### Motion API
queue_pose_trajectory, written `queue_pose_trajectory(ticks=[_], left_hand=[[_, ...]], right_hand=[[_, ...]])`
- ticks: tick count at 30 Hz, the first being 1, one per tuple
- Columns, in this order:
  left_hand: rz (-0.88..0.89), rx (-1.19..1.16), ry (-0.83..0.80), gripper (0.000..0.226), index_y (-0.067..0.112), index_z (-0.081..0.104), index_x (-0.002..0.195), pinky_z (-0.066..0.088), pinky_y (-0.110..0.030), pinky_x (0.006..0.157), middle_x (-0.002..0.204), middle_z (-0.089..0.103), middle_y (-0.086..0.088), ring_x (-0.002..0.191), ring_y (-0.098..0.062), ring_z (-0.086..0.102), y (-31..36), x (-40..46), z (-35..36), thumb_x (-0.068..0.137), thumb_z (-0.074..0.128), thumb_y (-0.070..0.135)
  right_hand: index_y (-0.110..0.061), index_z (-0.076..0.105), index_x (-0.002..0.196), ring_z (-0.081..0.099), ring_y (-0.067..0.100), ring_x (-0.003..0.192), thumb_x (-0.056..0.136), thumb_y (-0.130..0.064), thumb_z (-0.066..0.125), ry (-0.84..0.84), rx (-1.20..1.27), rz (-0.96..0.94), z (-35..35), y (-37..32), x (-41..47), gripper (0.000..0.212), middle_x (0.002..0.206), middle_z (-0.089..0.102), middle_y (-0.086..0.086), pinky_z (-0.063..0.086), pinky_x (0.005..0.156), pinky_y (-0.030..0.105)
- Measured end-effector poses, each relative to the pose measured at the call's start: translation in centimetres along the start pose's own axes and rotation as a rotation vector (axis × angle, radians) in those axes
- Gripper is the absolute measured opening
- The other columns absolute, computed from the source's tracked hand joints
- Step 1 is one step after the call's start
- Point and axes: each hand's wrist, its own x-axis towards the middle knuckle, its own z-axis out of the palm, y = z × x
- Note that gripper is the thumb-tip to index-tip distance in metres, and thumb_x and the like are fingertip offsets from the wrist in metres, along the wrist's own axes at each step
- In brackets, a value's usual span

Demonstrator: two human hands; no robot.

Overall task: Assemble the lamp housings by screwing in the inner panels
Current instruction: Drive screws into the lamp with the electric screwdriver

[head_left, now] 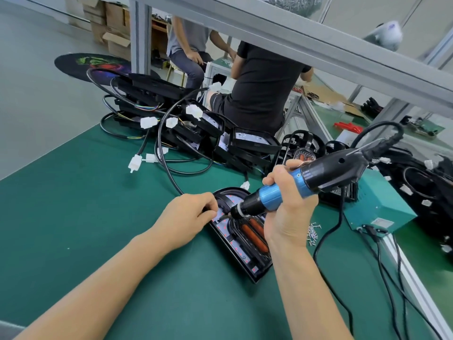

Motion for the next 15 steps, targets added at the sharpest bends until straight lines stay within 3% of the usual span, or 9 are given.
queue_pose_trajectory(ticks=[5,11,15], left_hand=[[-0.009,0.002,0.015,0.017,0.03,0.054,0.078,0.032,-0.012,0.057,0.053,0.051,0.022,0.062,0.009,0.047,0.0,0.01,0.0,0.09,0.058,0.019],[-0.006,0.021,-0.017,0.017,0.03,0.054,0.078,0.033,-0.012,0.056,0.062,0.05,0.041,0.064,0.011,0.048,0.11,0.11,-0.16,0.09,0.058,0.02],[-0.014,0.035,-0.025,0.02,0.034,0.052,0.076,0.031,-0.014,0.054,0.062,0.051,0.039,0.062,0.007,0.049,0.06,0.24,-0.2,0.09,0.058,0.021]], right_hand=[[-0.029,0.063,0.065,0.051,0.015,0.059,0.074,-0.002,0.063,-0.023,-0.045,0.001,-0.07,0.06,-0.03,0.029,0.066,0.055,-0.005,0.049,0.059,0.024],[-0.021,0.058,0.067,0.052,0.013,0.06,0.074,-0.001,0.063,-0.046,-0.097,0.001,-0.12,0.1,-0.07,0.022,0.065,0.056,-0.005,0.048,0.062,0.022],[-0.019,0.058,0.073,0.052,0.013,0.061,0.076,0.0,0.064,-0.037,-0.074,-0.008,0.12,-0.51,-0.36,0.02,0.066,0.056,-0.006,0.048,0.063,0.022]])
